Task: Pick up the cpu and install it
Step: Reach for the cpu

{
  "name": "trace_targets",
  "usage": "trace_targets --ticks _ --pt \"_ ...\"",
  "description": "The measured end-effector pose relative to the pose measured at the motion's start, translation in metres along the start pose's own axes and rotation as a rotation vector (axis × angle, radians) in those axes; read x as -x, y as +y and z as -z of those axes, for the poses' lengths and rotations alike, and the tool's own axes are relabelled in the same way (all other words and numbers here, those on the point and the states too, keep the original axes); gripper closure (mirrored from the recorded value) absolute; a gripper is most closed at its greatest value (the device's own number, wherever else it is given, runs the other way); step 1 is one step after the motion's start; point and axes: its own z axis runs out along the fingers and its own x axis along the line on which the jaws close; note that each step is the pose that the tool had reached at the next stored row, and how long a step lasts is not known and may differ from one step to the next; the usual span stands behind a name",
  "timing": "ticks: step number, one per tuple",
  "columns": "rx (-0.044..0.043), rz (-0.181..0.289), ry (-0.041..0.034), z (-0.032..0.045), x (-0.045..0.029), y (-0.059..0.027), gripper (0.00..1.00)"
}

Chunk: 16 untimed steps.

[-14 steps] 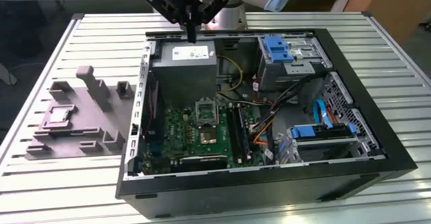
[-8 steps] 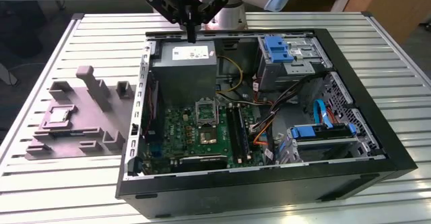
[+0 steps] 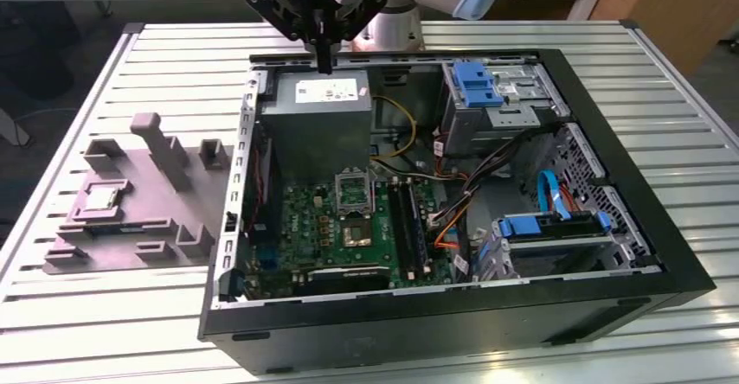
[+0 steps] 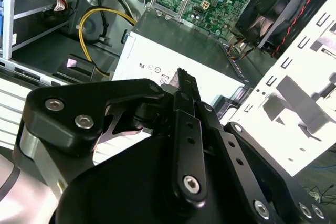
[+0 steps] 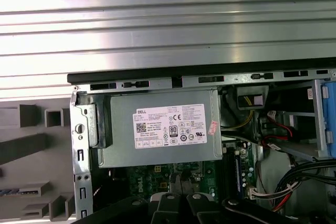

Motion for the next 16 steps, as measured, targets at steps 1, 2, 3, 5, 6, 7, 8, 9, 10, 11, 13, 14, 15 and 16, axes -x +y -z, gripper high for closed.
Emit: trace_targets --ticks 1,2,3,5,6,7,8,9,10,11,13,14,15,16 --pt "0.0000 0.000 0.0000 0.0000 0.0000 0.0000 0.89" --pt "0.0000 0.000 0.0000 0.0000 0.0000 0.0000 0.89" --pt "0.0000 0.000 0.0000 0.0000 0.0000 0.0000 0.89" --pt "0.0001 0.000 0.0000 0.0000 -0.0001 0.0000 0.89" --pt "0.0000 0.000 0.0000 0.0000 0.0000 0.0000 0.89" --pt "0.0000 0.000 0.0000 0.0000 -0.0001 0.0000 0.89" --pt "0.0000 0.000 0.0000 0.0000 -0.0005 0.0000 0.89" --pt "0.0000 0.000 0.0000 0.0000 -0.0011 -0.0001 0.89" --pt "0.0000 0.000 0.0000 0.0001 -0.0018 -0.0002 0.89" --pt "-0.0001 0.000 0.0000 0.0001 -0.0029 -0.0003 0.89" --pt "0.0000 0.000 0.0000 0.0001 -0.0050 -0.0004 0.89" --pt "0.0000 0.000 0.0000 0.0002 -0.0061 -0.0005 0.89" --pt "0.0000 0.000 0.0000 0.0002 -0.0074 -0.0006 0.89" --pt "0.0001 0.000 0.0000 0.0002 -0.0088 -0.0007 0.89"
